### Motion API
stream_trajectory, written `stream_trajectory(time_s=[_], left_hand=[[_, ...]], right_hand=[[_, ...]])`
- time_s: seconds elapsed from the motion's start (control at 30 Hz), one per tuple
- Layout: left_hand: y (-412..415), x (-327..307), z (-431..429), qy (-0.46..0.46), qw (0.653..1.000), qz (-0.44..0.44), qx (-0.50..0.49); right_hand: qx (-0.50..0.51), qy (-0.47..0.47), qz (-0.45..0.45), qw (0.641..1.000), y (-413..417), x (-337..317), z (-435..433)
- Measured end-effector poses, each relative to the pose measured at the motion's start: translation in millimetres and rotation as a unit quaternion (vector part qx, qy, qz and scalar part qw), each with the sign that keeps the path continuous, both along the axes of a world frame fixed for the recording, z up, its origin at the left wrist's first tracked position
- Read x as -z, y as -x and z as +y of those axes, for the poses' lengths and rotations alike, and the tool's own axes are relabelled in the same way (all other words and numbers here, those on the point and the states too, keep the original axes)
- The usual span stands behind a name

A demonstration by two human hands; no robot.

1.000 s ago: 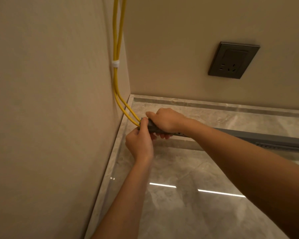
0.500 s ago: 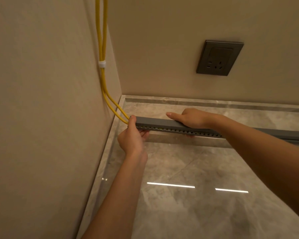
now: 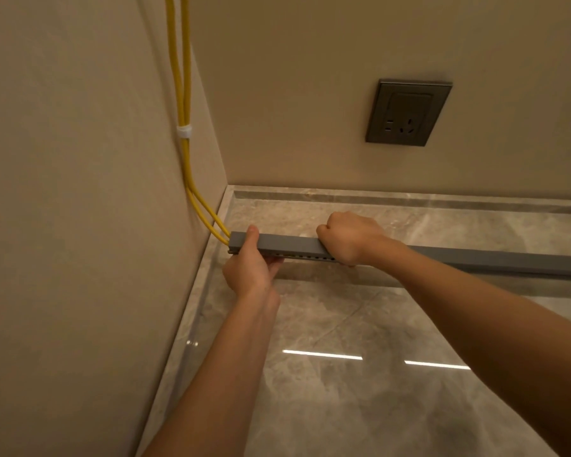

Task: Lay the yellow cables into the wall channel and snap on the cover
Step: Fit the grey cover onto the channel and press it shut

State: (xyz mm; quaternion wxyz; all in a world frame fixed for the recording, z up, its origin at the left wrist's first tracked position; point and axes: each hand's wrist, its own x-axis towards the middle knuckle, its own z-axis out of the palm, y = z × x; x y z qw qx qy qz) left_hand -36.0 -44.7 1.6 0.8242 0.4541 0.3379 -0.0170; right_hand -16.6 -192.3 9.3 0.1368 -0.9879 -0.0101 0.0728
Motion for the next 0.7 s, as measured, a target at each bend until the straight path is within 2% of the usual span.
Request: stream_trajectory(time_s=[0.17, 0.33, 0.43, 0.57, 0.7], left_hand=[[-2, 4, 0, -0.049, 0.998, 0.012, -0.033], [-3, 1, 0, -0.063, 0.997, 0.028, -0.036], [-3, 1, 2, -0.063, 0.996, 0.044, -0.033], [-3, 2, 4, -0.052, 0.996, 0.067, -0.027], [-4, 1, 2, -0.048, 0.996, 0.076, -0.028]], right_hand=[[-0.007, -0.022, 0.027, 0.999, -1, 3, -4], [-0.014, -0.126, 0.057, 0.990, 2, 1, -16], [-0.025, -0.116, 0.049, 0.992, 12, -4, -29], [-0.056, -0.057, -0.051, 0.995, 36, -7, -48], [-0.107, -0.022, -0.198, 0.974, 63, -9, -60]])
